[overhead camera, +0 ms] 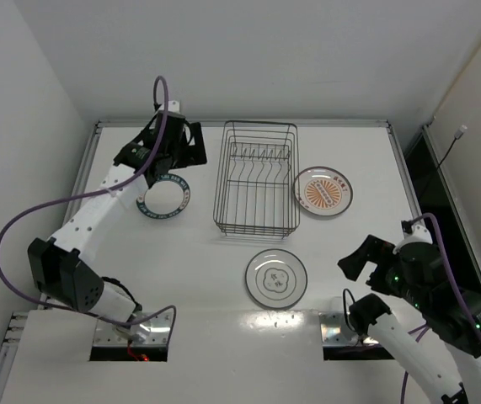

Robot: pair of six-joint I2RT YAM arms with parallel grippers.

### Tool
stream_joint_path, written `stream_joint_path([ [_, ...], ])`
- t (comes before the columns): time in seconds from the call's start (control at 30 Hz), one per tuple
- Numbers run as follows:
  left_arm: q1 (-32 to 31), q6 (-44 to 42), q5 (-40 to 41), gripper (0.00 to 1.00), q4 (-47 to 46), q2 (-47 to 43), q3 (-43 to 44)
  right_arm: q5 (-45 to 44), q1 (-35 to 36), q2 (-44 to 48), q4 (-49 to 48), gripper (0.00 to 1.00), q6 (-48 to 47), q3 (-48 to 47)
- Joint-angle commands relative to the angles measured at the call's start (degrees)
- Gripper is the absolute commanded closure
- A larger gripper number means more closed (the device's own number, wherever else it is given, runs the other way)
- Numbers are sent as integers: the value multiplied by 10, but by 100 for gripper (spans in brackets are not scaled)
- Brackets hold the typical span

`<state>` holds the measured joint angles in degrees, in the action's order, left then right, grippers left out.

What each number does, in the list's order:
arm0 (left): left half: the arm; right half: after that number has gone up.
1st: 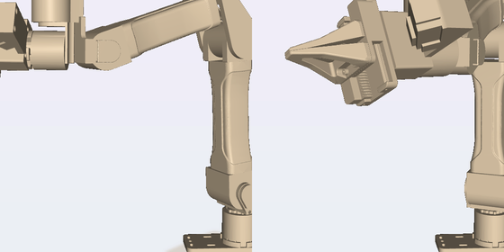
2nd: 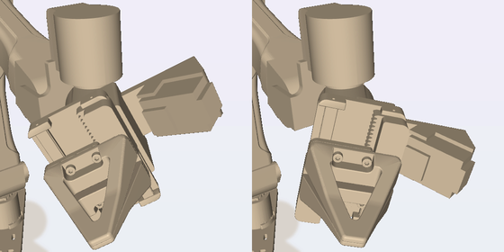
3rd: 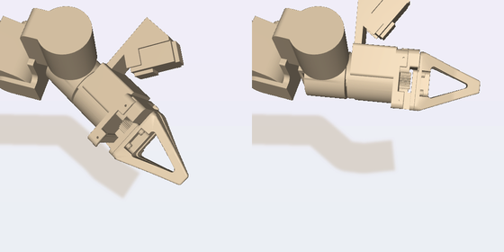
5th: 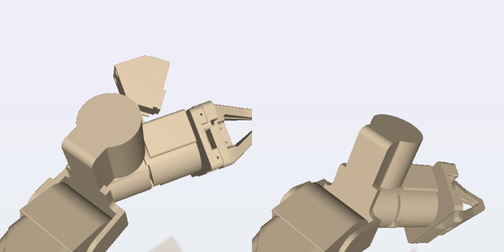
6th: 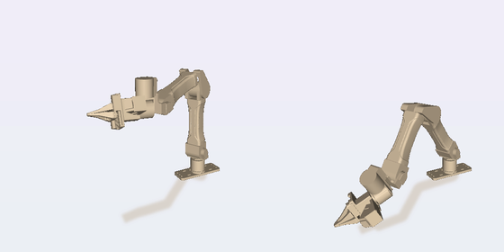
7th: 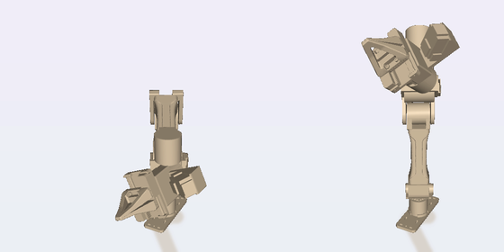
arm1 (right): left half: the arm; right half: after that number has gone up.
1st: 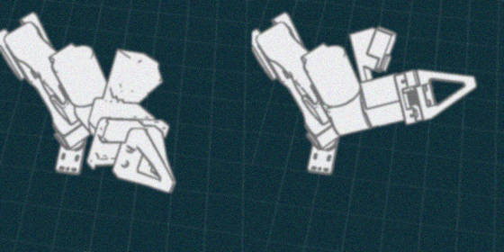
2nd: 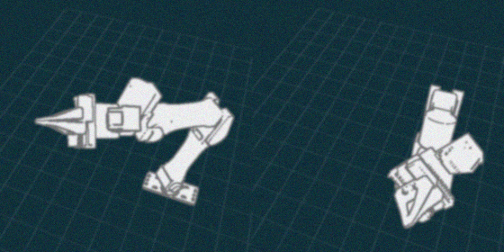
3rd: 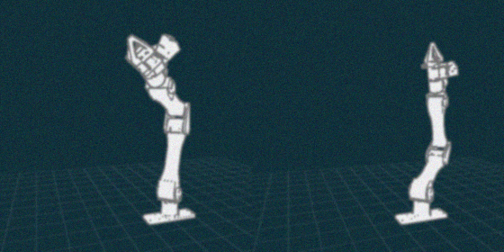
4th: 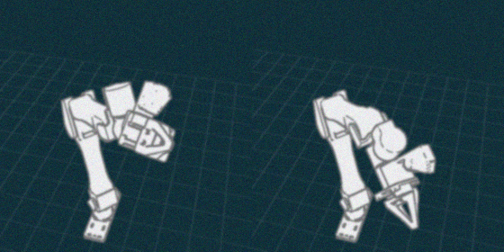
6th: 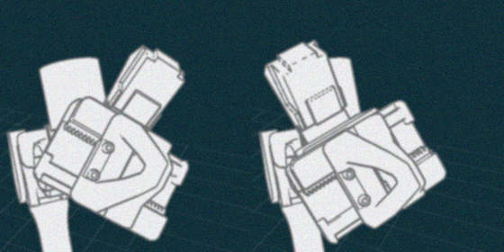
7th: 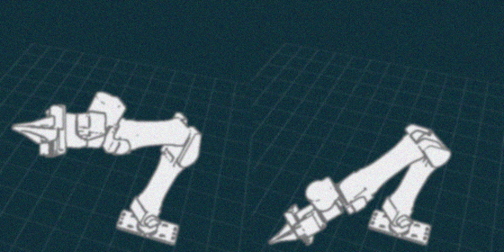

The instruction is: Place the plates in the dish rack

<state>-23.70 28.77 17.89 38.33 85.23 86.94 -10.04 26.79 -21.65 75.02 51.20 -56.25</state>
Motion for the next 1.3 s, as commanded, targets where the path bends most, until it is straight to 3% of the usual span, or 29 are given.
stream_joint_path([
  [0.0,-1,-14,-35,0,-11,-69,-69,-3,-2,-16,-40,0,-5,-4],
  [0.17,-1,-71,-63,0,-70,-174,-204,-19,3,-10,-102,0,20,53],
  [0.27,-1,-89,-78,0,-83,-212,-268,-32,3,-31,-188,0,25,96],
  [0.47,-1,-94,-78,0,-121,-256,-367,-65,-18,-187,-326,0,9,95],
  [0.5,-1,-94,-78,0,-130,-264,-374,-51,-32,-214,-343,0,-6,88],
  [0.6,-1,-94,-73,0,-144,-292,-403,88,-180,-323,-408,0,-41,75],
  [0.63,-1,-94,-73,0,-144,-298,-414,192,-234,-344,-429,0,-41,96],
  [0.67,-1,-94,-66,0,-144,-312,-420,198,-288,-376,-472,0,-26,106],
  [0.77,-14,-100,-41,0,-144,-340,-431,208,-303,-440,-510,0,3,90],
  [0.9,-14,-123,-4,0,-149,-377,-431,254,-354,-470,-640,0,102,190],
  [0.97,-14,-143,15,0,-139,-393,-431,283,-378,-485,-709,5,136,234],
  [1.1,-48,-158,24,0,-140,-467,-458,272,-406,-519,-727,9,141,272],
  [1.27,-72,-147,91,0,-140,-575,-476,297,-455,-586,-768,17,102,286],
])
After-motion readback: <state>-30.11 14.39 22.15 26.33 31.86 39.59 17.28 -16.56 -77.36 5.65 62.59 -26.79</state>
